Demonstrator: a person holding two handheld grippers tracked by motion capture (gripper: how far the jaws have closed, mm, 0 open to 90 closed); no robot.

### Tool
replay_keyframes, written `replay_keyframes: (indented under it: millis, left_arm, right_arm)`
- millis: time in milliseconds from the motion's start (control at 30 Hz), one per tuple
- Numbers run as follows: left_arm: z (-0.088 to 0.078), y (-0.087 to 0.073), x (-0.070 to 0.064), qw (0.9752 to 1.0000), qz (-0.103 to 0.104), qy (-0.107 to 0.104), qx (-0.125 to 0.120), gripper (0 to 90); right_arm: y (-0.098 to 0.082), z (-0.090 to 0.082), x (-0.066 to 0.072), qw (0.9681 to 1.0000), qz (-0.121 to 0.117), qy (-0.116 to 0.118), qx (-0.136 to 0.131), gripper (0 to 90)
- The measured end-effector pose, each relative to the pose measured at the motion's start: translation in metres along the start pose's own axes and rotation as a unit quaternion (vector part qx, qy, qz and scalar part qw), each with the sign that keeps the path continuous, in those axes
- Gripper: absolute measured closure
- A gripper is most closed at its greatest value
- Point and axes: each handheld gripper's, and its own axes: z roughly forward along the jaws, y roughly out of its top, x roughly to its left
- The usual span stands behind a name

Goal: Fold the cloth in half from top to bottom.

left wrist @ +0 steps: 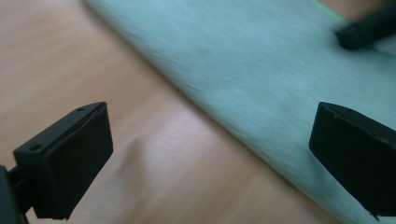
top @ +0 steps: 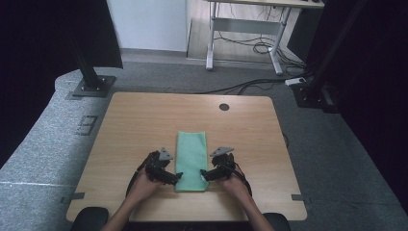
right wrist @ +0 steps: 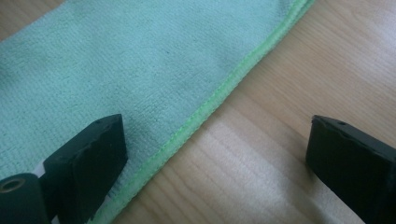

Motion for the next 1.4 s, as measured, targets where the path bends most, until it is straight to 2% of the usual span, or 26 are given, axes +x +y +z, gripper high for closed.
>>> replay_keyframes:
  millis: [33,67,133,233,400,500,600,700,733,800,933,967,1100,1133,1167,1200,1400]
  left_arm:
    - [0.000,0.003,0.009,0.9999,-0.008,0.014,-0.006,0.0]
    - [0.000,0.003,0.009,0.9999,-0.008,0.014,-0.006,0.0]
    - [0.003,0.007,0.020,0.9993,-0.023,0.026,-0.014,0.0]
    - [0.008,0.008,0.024,0.9988,-0.033,0.030,-0.019,0.0]
    - [0.022,0.007,0.023,0.9987,-0.027,0.043,-0.007,0.0]
    - [0.025,0.006,0.022,0.9987,-0.028,0.041,-0.005,0.0]
    - [0.026,0.004,0.024,0.9985,-0.044,0.033,-0.003,0.0]
    - [0.026,0.004,0.024,0.9983,-0.046,0.034,-0.002,0.0]
    - [0.026,0.004,0.024,0.9982,-0.048,0.035,-0.001,0.0]
    - [0.026,0.004,0.024,0.9982,-0.048,0.036,-0.002,0.0]
    - [0.026,0.004,0.023,0.9981,-0.049,0.036,-0.001,0.0]
    - [0.026,0.004,0.023,0.9981,-0.050,0.036,-0.002,0.0]
    - [0.026,0.003,0.023,0.9980,-0.052,0.037,-0.003,0.0]
    - [0.025,0.003,0.023,0.9980,-0.052,0.037,-0.001,0.0]
    - [0.025,0.003,0.023,0.9980,-0.052,0.037,-0.001,0.0]
    - [0.025,0.003,0.023,0.9979,-0.053,0.038,-0.002,0.2]
    - [0.024,0.002,0.021,0.9980,-0.051,0.037,-0.004,1.9]
  right_arm:
    - [-0.001,0.000,0.001,1.0000,-0.001,-0.001,-0.002,4.8]
    - [-0.001,0.000,0.001,1.0000,-0.001,-0.001,-0.002,4.8]
    - [-0.004,-0.003,0.003,1.0000,-0.002,0.000,-0.002,4.8]
    - [-0.005,-0.005,0.006,1.0000,-0.003,0.001,0.000,4.8]
    - [-0.010,-0.009,0.012,1.0000,-0.008,0.004,0.002,5.0]
    - [-0.009,-0.010,0.013,0.9999,-0.010,0.006,0.004,7.3]
    - [-0.004,-0.011,0.012,0.9998,-0.012,0.013,0.012,8.5]
    - [0.004,-0.012,0.006,0.9999,-0.001,0.014,0.003,7.9]
    - [0.011,-0.013,-0.001,0.9999,0.001,0.009,-0.005,8.0]
    - [0.016,-0.012,-0.005,1.0000,0.004,0.004,-0.007,8.4]
    - [0.037,-0.007,-0.028,0.9995,0.025,-0.012,-0.012,14.9]
    - [0.037,-0.007,-0.028,0.9995,0.025,-0.012,-0.012,14.9]
    - [0.054,0.000,-0.041,0.9992,0.028,-0.021,-0.017,26.2]
    - [0.061,0.004,-0.045,0.9993,0.024,-0.023,-0.017,32.9]
    - [0.061,0.004,-0.045,0.9993,0.024,-0.023,-0.017,32.9]
    - [0.068,0.011,-0.049,0.9994,0.018,-0.025,-0.014,38.6]
    - [0.078,0.025,-0.058,0.9993,0.018,-0.030,-0.008,47.8]
